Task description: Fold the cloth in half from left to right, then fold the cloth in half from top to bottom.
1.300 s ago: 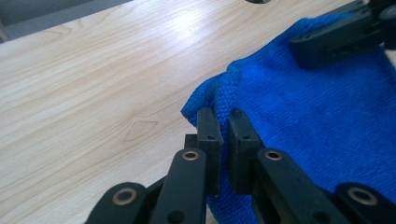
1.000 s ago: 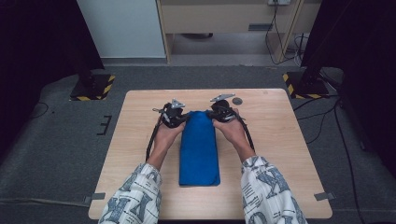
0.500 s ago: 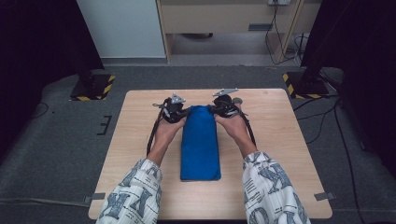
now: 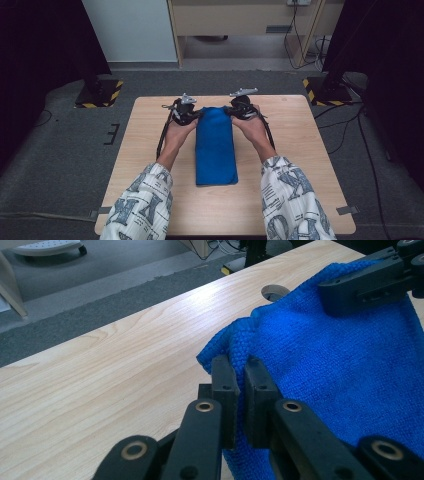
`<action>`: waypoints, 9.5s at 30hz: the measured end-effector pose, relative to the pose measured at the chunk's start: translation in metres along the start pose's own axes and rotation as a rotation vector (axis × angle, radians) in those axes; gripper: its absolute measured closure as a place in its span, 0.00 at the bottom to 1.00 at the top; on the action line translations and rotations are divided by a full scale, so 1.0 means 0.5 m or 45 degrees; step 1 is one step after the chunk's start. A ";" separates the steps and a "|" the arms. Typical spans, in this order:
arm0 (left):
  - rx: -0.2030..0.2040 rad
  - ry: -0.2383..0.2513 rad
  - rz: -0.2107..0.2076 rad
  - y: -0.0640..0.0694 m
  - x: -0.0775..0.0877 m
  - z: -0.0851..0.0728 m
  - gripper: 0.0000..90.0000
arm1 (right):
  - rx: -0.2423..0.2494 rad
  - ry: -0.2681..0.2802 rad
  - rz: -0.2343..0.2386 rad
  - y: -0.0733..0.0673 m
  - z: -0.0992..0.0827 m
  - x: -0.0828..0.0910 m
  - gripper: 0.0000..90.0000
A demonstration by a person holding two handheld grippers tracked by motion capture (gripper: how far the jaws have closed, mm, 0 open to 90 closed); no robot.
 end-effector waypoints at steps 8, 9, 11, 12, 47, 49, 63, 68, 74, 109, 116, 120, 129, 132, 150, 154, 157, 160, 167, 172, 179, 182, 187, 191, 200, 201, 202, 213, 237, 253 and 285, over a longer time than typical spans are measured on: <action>-0.004 0.019 -0.009 0.006 -0.008 0.002 0.95 | 0.012 0.000 -0.021 0.001 -0.003 0.009 0.97; -0.007 0.021 -0.004 0.007 -0.007 0.002 0.95 | 0.013 0.002 -0.022 0.001 -0.003 0.011 0.97; -0.010 0.029 0.000 0.009 -0.004 0.005 0.95 | 0.021 0.005 -0.023 -0.002 -0.003 0.013 0.97; -0.013 0.028 0.003 0.009 -0.003 0.005 0.95 | 0.022 0.006 -0.023 -0.003 -0.004 0.014 0.97; -0.094 0.039 -0.027 0.062 0.054 -0.018 0.95 | 0.071 0.051 0.009 -0.034 -0.045 0.069 0.97; -0.100 0.038 -0.032 0.066 0.058 -0.024 0.95 | 0.080 0.052 0.013 -0.038 -0.051 0.071 0.97; -0.122 0.041 -0.077 0.094 0.097 -0.078 0.95 | 0.126 0.035 0.059 -0.080 -0.108 0.093 0.97; -0.113 0.036 -0.099 0.103 0.103 -0.097 0.95 | 0.140 0.027 0.082 -0.090 -0.127 0.094 0.97; -0.117 0.036 -0.124 0.120 0.105 -0.103 0.95 | 0.139 0.016 0.079 -0.085 -0.135 0.095 0.97; -0.120 0.007 -0.216 0.167 0.145 -0.187 0.94 | 0.202 0.002 0.156 -0.135 -0.221 0.134 0.95; -0.119 -0.004 -0.222 0.169 0.145 -0.202 0.94 | 0.205 0.000 0.167 -0.142 -0.236 0.137 0.94; -0.118 -0.017 -0.227 0.172 0.147 -0.214 0.93 | 0.201 -0.008 0.182 -0.148 -0.246 0.137 0.92; -0.119 -0.041 -0.236 0.180 0.146 -0.238 0.91 | 0.218 -0.027 0.188 -0.160 -0.271 0.133 0.90; -0.119 -0.048 -0.238 0.182 0.146 -0.247 0.89 | 0.225 -0.033 0.193 -0.165 -0.276 0.133 0.89; -0.149 -0.019 -0.242 0.197 0.159 -0.279 0.66 | 0.226 -0.042 0.220 -0.175 -0.313 0.145 0.77; -0.157 -0.005 -0.246 0.201 0.169 -0.283 0.63 | 0.241 -0.030 0.229 -0.183 -0.311 0.154 0.75; -0.153 -0.006 -0.256 0.203 0.176 -0.288 0.63 | 0.250 -0.024 0.233 -0.187 -0.312 0.160 0.75; -0.162 -0.017 -0.259 0.209 0.182 -0.292 0.64 | 0.252 -0.029 0.239 -0.190 -0.320 0.166 0.75; -0.172 -0.039 -0.262 0.216 0.193 -0.301 0.64 | 0.264 -0.053 0.255 -0.199 -0.335 0.176 0.73; -0.180 -0.048 -0.267 0.220 0.196 -0.306 0.63 | 0.252 -0.053 0.279 -0.203 -0.341 0.181 0.62; -0.177 -0.059 -0.265 0.219 0.193 -0.308 0.63 | 0.206 -0.042 0.289 -0.200 -0.332 0.190 0.50; -0.175 -0.057 -0.272 0.218 0.197 -0.306 0.63 | 0.198 -0.035 0.294 -0.199 -0.328 0.194 0.47; -0.178 -0.043 -0.277 0.222 0.205 -0.302 0.64 | 0.174 -0.015 0.301 -0.201 -0.316 0.200 0.46; -0.178 -0.048 -0.285 0.226 0.210 -0.306 0.64 | 0.165 0.017 0.278 -0.197 -0.303 0.207 0.50; -0.157 -0.067 -0.283 0.220 0.208 -0.308 0.66 | 0.117 0.005 0.204 -0.180 -0.270 0.172 0.55; -0.156 -0.066 -0.284 0.220 0.208 -0.308 0.67 | 0.116 0.004 0.214 -0.183 -0.268 0.167 0.55; -0.157 -0.066 -0.284 0.220 0.208 -0.309 0.67 | 0.106 0.008 0.235 -0.187 -0.265 0.165 0.55; -0.151 -0.075 -0.285 0.219 0.210 -0.309 0.69 | 0.140 -0.008 0.255 -0.201 -0.255 0.149 0.66; -0.137 -0.063 -0.305 0.208 0.244 -0.309 0.71 | 0.371 -0.166 0.325 -0.229 -0.327 0.188 0.90; -0.170 -0.033 -0.187 0.193 0.190 -0.288 0.57 | 0.286 -0.029 0.283 -0.211 -0.314 0.203 0.48; -0.137 -0.096 -0.106 0.164 0.151 -0.278 0.09 | 0.189 -0.062 0.117 -0.153 -0.310 0.148 0.10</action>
Point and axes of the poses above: each handheld gripper's, and its own axes: x roughly backward along the jaws, z roughly out of its top, y roughly to its right, the point moved 2 cm from there along -x, roughly forward along the jaws, and after that the axes turned 1 degree about -x, right-handed, at the moved point
